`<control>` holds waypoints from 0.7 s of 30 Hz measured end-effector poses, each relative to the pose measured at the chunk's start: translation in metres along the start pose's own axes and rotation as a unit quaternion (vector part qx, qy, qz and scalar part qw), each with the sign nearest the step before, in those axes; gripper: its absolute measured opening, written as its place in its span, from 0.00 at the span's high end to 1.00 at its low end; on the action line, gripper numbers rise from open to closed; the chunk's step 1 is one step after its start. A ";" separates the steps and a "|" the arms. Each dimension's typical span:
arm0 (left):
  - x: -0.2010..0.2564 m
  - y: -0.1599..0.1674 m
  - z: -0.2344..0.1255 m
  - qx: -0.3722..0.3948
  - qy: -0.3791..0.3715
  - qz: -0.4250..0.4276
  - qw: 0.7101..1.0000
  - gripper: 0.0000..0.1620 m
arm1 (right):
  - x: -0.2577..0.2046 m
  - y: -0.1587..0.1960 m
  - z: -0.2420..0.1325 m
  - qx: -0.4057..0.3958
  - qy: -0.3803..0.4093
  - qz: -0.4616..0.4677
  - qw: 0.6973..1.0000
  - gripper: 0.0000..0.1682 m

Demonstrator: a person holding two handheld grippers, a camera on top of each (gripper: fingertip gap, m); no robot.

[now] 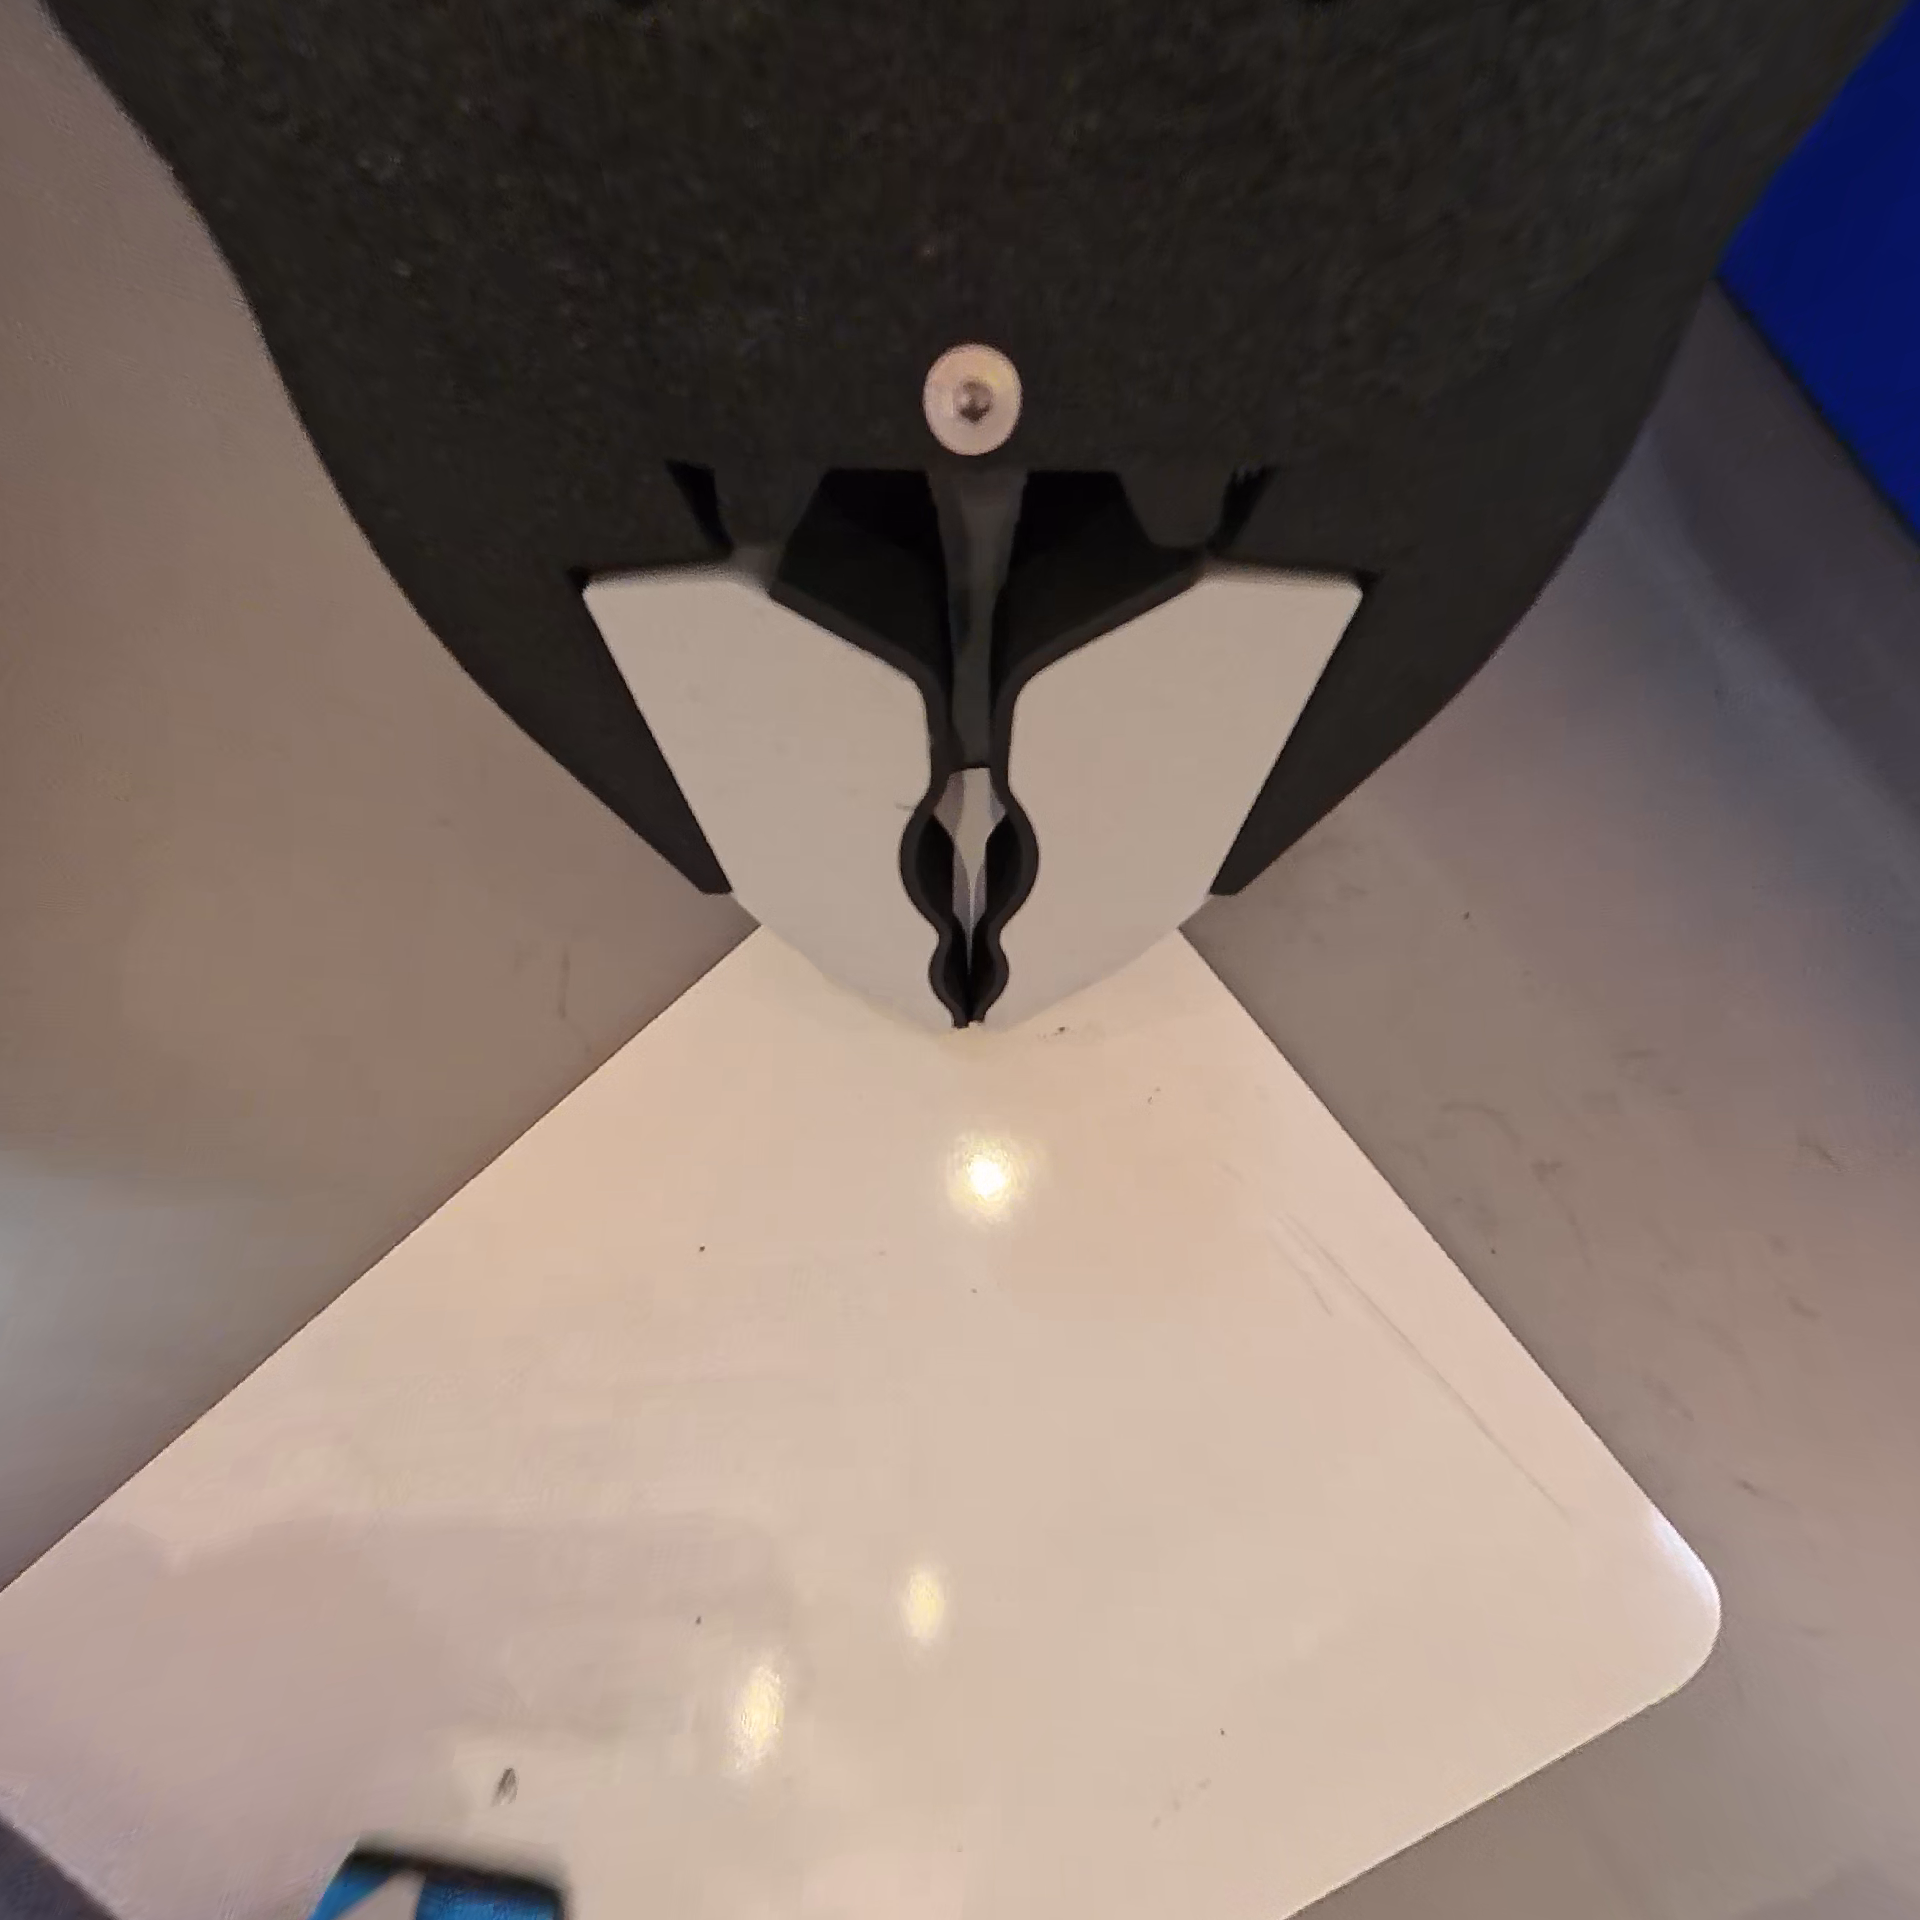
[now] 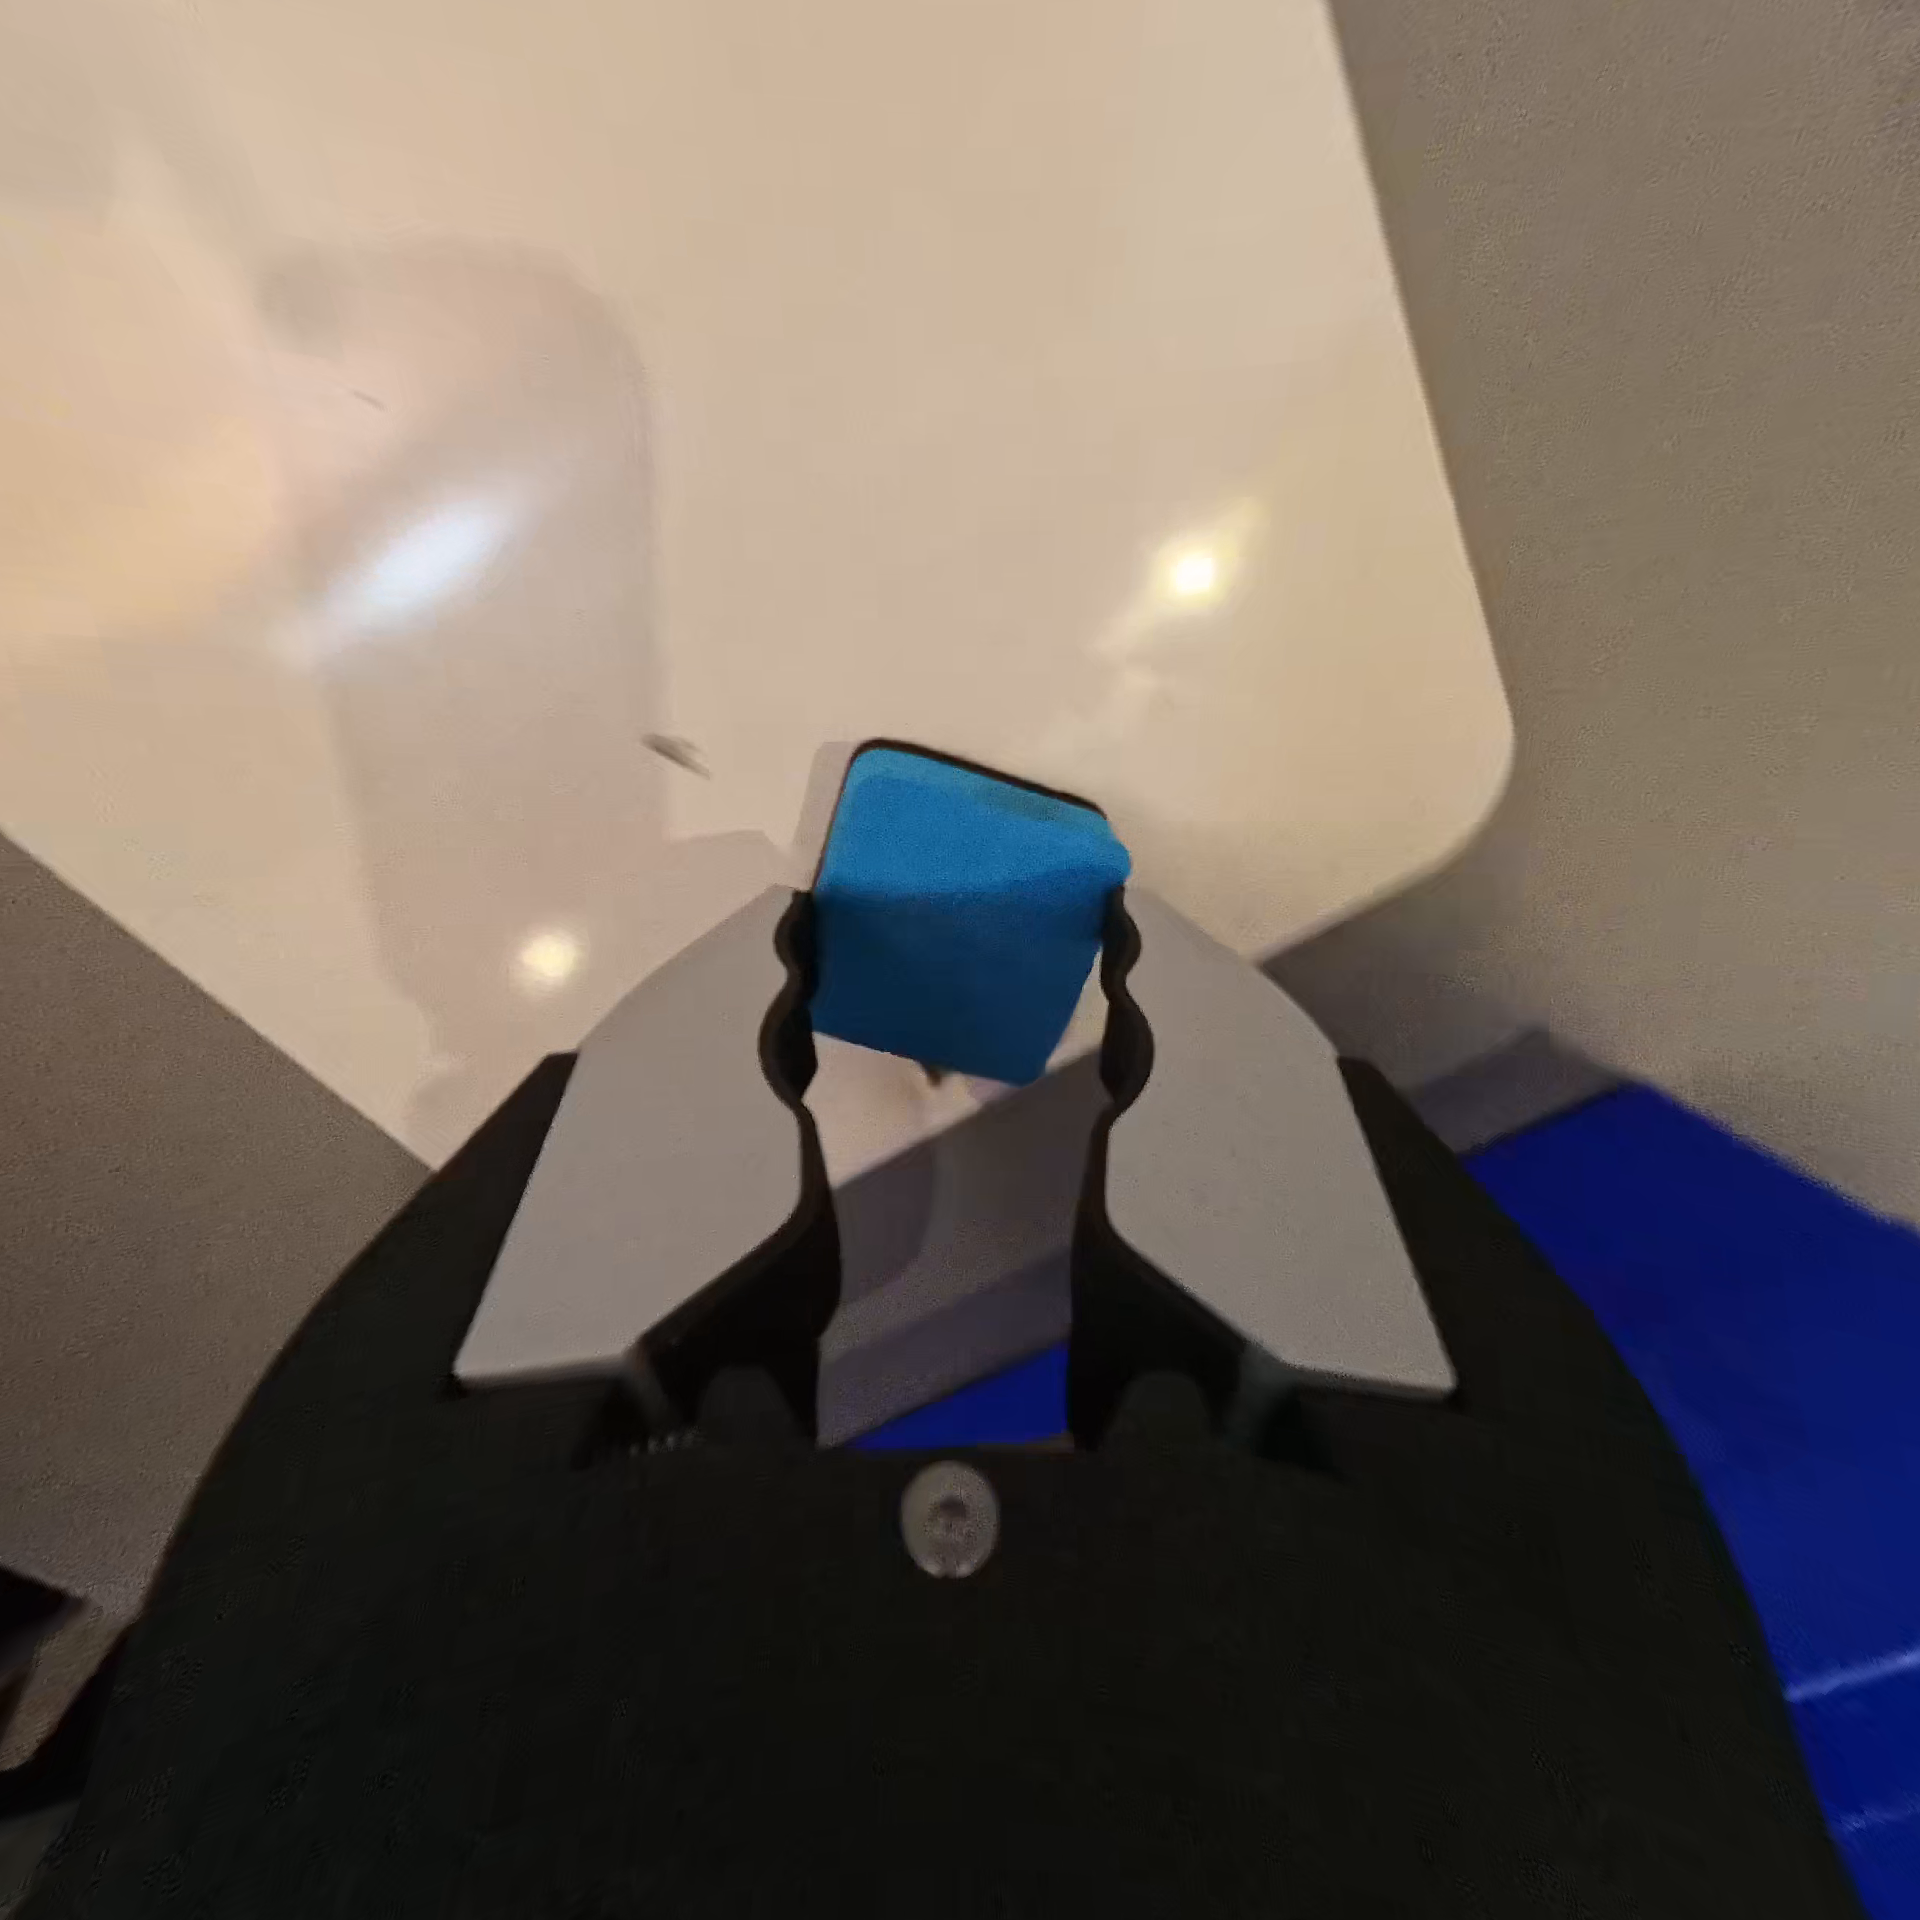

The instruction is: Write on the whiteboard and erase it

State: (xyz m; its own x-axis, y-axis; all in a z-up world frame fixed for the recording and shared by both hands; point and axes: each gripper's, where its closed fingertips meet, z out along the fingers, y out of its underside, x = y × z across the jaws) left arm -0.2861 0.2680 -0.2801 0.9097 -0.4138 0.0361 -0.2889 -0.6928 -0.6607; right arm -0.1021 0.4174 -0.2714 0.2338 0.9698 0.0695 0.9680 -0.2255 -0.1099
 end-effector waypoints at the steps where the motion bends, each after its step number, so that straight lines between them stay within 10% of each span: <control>1: 0.000 0.000 0.000 0.001 -0.001 0.000 1.000 1.00 | 0.017 0.017 -0.001 -0.004 -0.005 0.041 0.999 0.69; 7: 0.001 0.000 0.000 0.000 0.002 0.001 1.000 1.00 | -0.044 -0.033 0.001 0.009 -0.007 -0.046 0.999 0.69; 13: 0.004 0.000 0.000 0.004 0.005 0.002 1.000 1.00 | 0.001 0.043 -0.005 -0.088 0.013 0.060 0.994 0.69; 18: 0.004 0.002 -0.001 -0.001 0.006 0.004 1.000 1.00 | -0.041 -0.023 0.000 -0.049 -0.003 -0.010 0.999 0.69; 21: 0.004 0.001 -0.001 -0.001 0.009 0.002 1.000 1.00 | -0.021 0.000 -0.001 -0.082 0.020 0.003 0.996 0.69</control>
State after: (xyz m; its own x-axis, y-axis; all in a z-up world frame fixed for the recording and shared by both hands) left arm -0.2831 0.2657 -0.2801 0.9031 -0.4270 0.0464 -0.2931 -0.6917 -0.6601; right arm -0.1068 0.3969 -0.2721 0.2407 0.9645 0.1089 0.9674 -0.2474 0.0531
